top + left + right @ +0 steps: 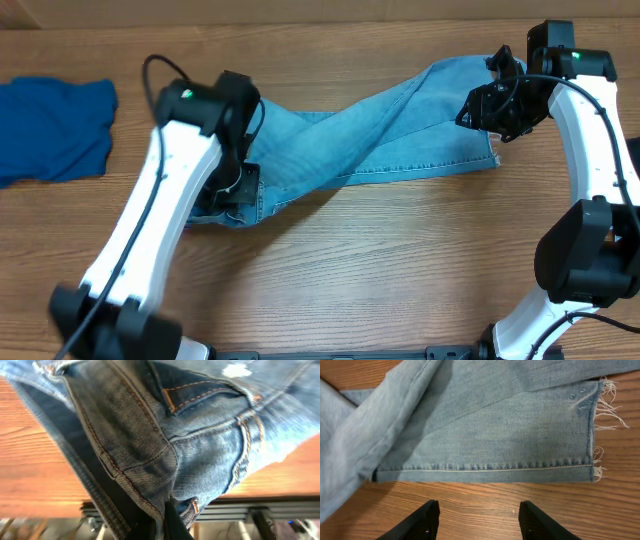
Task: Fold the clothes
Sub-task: 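Pull the waistband down toward the front with the left gripper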
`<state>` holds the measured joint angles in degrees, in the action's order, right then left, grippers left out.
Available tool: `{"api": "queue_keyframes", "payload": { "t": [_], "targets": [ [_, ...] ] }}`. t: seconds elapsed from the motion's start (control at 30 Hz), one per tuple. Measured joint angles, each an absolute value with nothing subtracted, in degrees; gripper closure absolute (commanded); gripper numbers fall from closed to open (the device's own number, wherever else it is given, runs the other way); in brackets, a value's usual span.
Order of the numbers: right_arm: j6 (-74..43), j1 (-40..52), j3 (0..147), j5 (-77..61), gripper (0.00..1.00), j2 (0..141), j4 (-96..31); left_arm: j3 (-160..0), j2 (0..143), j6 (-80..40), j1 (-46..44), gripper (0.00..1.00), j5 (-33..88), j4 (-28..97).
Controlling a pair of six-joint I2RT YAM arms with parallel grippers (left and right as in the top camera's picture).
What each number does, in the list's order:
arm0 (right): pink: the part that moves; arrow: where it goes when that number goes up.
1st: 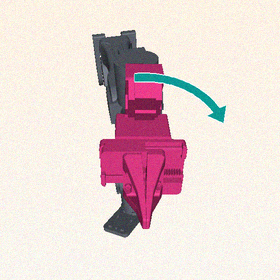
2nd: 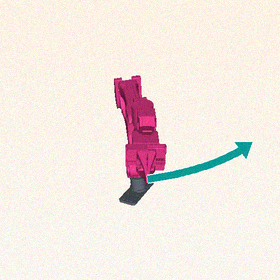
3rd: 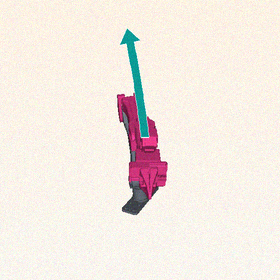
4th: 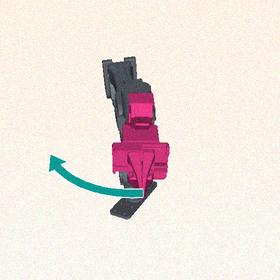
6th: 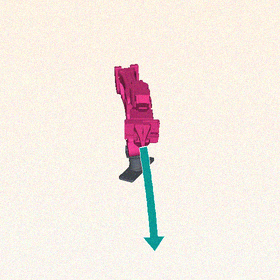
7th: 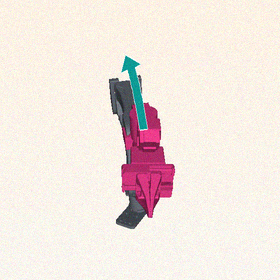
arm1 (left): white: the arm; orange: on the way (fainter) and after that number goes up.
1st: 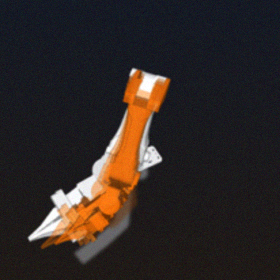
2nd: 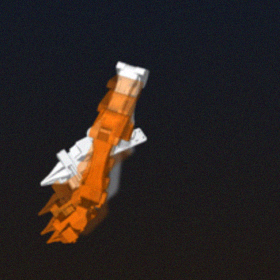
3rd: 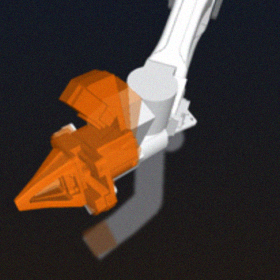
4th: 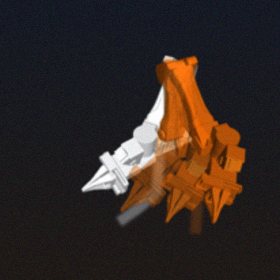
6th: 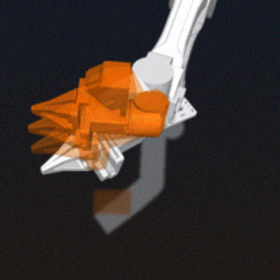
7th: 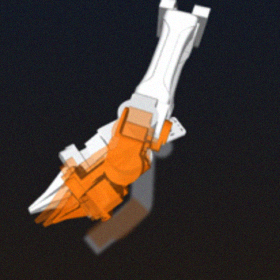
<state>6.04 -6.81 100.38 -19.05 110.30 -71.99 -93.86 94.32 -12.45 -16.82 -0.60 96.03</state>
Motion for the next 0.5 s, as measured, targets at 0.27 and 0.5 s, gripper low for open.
{"api": "queue_keyframes", "payload": {
  "t": [0.27,0.5],
  "targets": [
    [6.04,-6.81,100.38,-19.09,0.44,110.30,-70.87,-83.11,80.07,-12.08,-16.78,0.90,6.07,96.40],
    [6.04,-6.81,100.38,-19.09,0.44,110.30,-70.43,-68.90,77.23,-13.85,-16.82,0.94,9.80,91.13]
  ]
}}
